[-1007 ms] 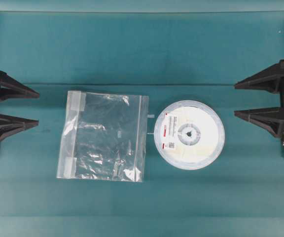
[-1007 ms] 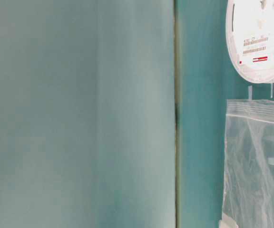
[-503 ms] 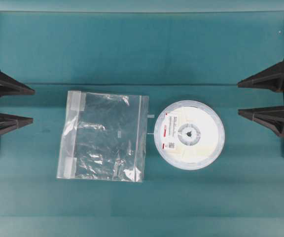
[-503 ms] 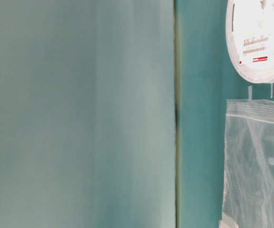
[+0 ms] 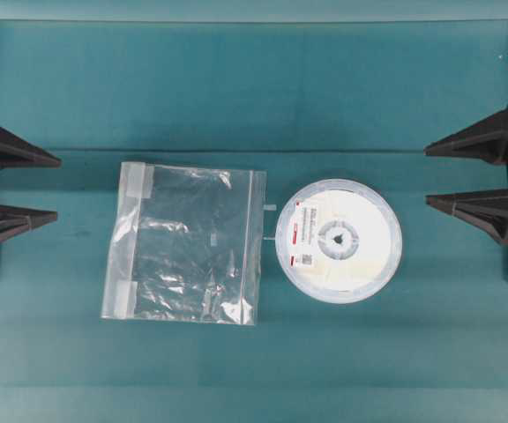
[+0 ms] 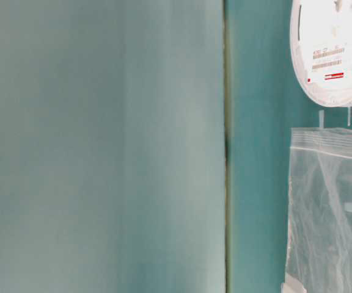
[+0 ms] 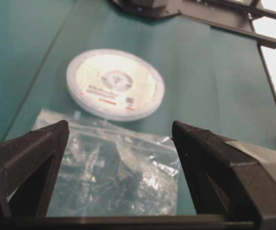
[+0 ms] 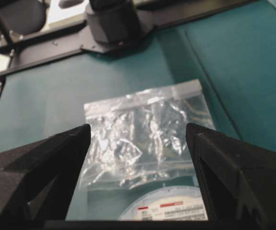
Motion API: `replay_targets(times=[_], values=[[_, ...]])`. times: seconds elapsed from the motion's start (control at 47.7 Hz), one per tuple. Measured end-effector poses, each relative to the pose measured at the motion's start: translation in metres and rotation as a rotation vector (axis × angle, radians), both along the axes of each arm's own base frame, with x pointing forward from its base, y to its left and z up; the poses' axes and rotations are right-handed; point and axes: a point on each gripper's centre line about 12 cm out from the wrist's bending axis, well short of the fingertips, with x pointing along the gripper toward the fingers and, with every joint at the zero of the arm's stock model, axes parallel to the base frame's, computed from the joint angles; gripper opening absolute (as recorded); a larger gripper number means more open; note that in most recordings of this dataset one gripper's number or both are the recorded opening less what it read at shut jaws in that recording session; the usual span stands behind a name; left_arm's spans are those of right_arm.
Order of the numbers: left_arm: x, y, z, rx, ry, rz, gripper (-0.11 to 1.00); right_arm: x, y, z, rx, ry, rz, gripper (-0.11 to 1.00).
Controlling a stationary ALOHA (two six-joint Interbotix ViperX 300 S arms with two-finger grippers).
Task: Take out the reel from the clear zip bag.
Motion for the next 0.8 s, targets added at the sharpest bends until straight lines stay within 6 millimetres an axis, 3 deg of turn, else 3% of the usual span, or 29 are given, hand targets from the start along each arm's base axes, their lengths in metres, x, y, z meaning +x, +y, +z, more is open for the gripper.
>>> replay_targets(times=[0.797], values=[[-0.001, 0.0, 0.001, -0.033, -0.01, 0.006, 0.94, -0.003, 0.002, 0.011, -0.09, -0.07, 0.023, 0.92]])
